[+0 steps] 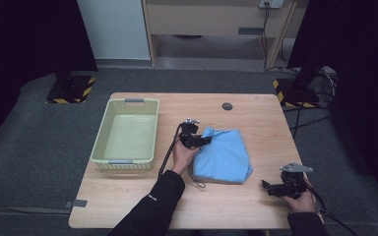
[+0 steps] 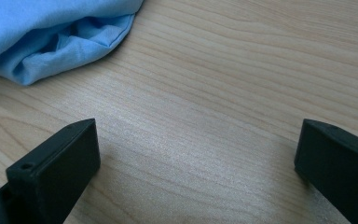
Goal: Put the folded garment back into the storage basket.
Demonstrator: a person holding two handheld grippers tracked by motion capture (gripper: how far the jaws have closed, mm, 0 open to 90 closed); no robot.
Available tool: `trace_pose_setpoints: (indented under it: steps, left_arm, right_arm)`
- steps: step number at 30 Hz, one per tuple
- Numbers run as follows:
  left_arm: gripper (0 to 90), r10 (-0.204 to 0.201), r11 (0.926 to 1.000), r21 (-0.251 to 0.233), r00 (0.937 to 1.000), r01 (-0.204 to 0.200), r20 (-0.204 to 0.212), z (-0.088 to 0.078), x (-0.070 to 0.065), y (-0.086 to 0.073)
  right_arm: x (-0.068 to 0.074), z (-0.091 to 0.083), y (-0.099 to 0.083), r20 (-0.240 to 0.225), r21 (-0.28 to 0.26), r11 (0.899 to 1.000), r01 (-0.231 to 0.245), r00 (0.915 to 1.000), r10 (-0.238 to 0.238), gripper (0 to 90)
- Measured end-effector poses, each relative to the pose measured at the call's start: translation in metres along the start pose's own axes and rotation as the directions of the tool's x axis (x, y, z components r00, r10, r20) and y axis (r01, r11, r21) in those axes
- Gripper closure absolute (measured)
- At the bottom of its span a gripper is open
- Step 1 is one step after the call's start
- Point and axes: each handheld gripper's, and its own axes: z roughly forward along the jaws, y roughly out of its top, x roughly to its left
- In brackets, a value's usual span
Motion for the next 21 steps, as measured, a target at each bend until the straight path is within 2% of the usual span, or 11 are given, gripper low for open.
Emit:
trace_pose_setpoints:
  steps: [10, 21]
  left_arm:
    - [69.0, 0.045, 0.9981, -0.044, 0.9980, -0.044, 0.044, -0.022, -0.018, 0.014]
    - [69.5, 0.117, 0.9889, -0.100, 0.9911, -0.110, 0.065, -0.056, -0.036, 0.028]
  right_arm:
    - [0.000, 0.000, 0.000, 0.000, 0.000, 1.000, 0.000, 1.0000, 0.000, 0.2]
    - [0.000, 0.000, 0.000, 0.000, 0.001, 1.000, -0.001, 1.0000, 0.001, 0.2]
